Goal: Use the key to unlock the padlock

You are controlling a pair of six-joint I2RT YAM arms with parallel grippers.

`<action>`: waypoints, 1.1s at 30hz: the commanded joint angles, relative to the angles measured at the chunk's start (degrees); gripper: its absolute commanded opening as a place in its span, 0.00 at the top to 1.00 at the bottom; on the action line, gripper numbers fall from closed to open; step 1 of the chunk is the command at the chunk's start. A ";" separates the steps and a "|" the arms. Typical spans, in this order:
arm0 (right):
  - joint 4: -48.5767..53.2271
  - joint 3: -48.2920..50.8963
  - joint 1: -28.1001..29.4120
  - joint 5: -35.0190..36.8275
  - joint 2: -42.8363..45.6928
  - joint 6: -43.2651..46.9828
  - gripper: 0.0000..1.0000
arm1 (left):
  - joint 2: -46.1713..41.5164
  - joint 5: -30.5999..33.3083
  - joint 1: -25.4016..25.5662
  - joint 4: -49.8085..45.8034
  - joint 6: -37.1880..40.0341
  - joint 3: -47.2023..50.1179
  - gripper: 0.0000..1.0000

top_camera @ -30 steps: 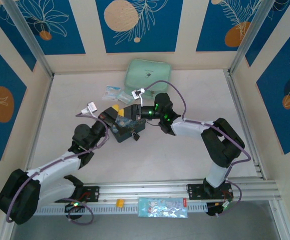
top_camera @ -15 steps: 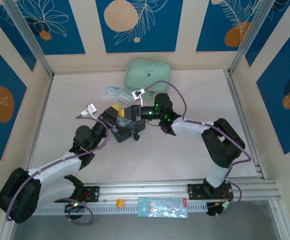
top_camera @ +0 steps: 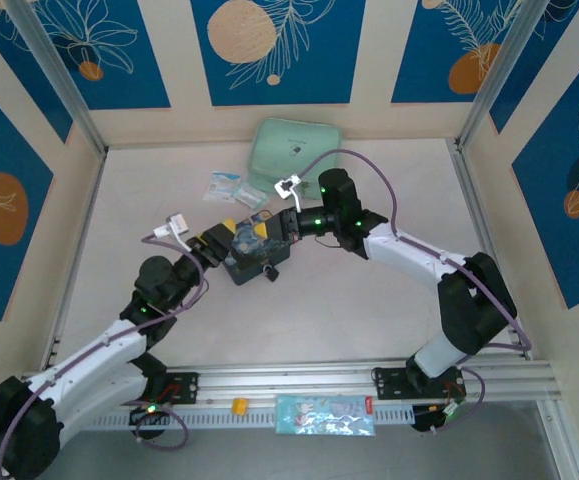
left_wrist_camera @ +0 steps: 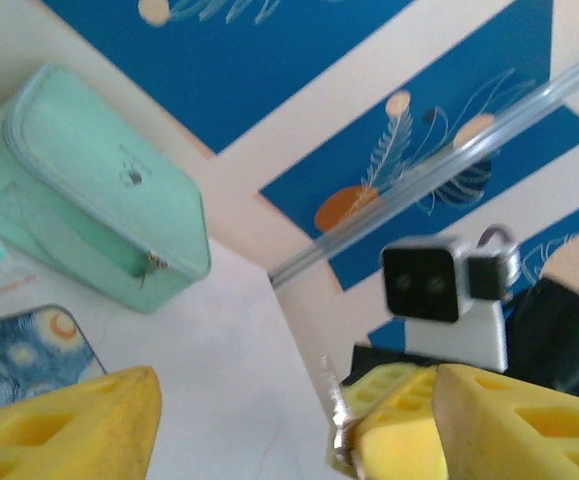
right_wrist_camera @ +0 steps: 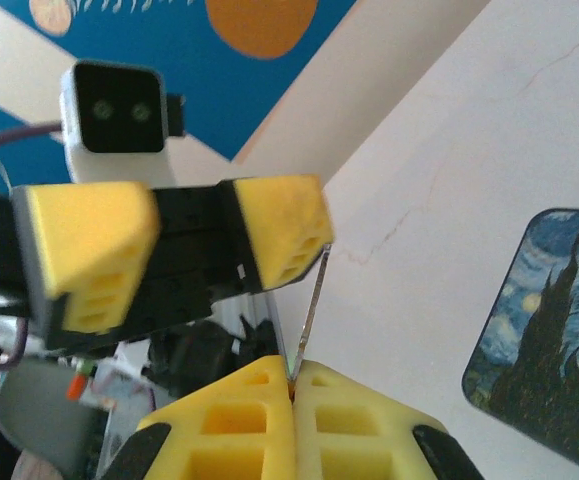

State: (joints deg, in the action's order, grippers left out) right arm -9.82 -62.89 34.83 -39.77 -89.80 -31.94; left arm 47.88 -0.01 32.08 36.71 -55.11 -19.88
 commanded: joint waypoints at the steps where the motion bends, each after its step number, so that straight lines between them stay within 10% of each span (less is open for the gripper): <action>1: 13.06 -3.77 -0.59 -5.63 0.68 9.61 1.00 | 2.00 -8.74 -0.77 -0.63 1.89 -3.73 0.31; 10: 14.12 -5.51 -0.82 -8.13 -0.29 10.79 1.00 | 9.12 -14.68 -0.87 8.85 -1.97 -6.35 0.34; 29: 10.67 -5.09 -1.34 -7.84 -1.05 7.83 1.00 | 11.29 -16.47 -0.87 10.56 -2.80 -6.84 1.00; 33: 3.45 -1.73 -1.43 -5.62 0.81 1.92 0.66 | 10.97 -14.38 -0.80 11.36 -3.30 -5.42 1.00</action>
State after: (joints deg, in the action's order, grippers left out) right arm -1.17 -66.72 33.71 -46.46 -90.76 -25.71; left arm 59.68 -15.42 31.48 46.09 -58.61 -25.15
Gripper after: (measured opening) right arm 0.275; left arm 0.044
